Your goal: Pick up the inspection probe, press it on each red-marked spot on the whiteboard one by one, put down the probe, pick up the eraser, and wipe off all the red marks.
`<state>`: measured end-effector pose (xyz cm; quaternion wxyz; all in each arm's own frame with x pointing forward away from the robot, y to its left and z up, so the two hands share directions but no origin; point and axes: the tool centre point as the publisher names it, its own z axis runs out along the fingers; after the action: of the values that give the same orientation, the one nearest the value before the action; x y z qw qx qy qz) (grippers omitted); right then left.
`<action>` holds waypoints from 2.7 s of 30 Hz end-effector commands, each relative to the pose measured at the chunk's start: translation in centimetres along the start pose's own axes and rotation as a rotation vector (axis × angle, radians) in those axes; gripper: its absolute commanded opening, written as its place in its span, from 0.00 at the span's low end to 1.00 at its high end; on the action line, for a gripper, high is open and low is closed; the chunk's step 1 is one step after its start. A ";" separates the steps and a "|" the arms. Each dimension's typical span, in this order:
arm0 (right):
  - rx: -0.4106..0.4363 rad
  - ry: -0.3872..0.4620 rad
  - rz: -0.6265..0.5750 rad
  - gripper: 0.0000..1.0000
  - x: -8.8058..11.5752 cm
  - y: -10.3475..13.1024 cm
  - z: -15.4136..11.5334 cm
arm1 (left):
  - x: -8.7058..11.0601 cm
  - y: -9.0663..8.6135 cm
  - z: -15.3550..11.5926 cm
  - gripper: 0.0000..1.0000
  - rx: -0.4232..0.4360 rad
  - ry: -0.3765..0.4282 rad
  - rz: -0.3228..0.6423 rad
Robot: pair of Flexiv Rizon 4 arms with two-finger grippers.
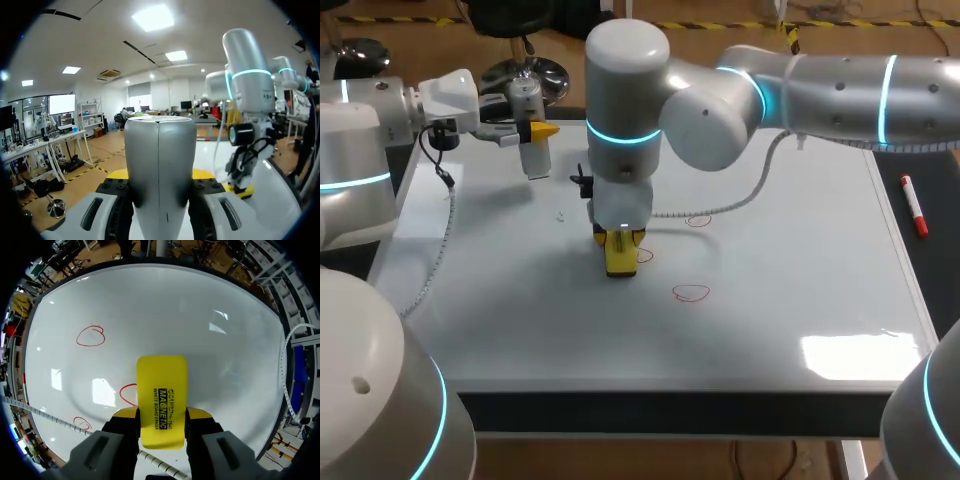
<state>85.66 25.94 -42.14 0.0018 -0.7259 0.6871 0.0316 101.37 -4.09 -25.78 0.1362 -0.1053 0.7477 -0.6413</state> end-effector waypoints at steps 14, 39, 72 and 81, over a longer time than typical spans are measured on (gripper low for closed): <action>-0.047 0.014 -0.015 0.00 0.0 -0.2 2.0 | 0.0 -0.1 0.0 0.00 0.001 0.000 0.000; -0.059 0.056 0.071 0.00 5.4 -0.8 4.0 | 0.0 -0.1 0.0 0.00 0.001 0.000 0.000; -0.064 0.093 0.154 0.00 9.8 -1.8 5.2 | 0.0 -0.1 0.0 0.00 0.001 0.000 0.000; -0.019 0.069 0.165 0.00 9.6 -2.2 2.6 | 0.0 -0.1 0.0 0.00 0.001 0.000 0.000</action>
<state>88.46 17.35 -43.19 -0.0426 -0.6670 0.7437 0.0147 101.37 -4.09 -25.78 0.1362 -0.1053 0.7477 -0.6413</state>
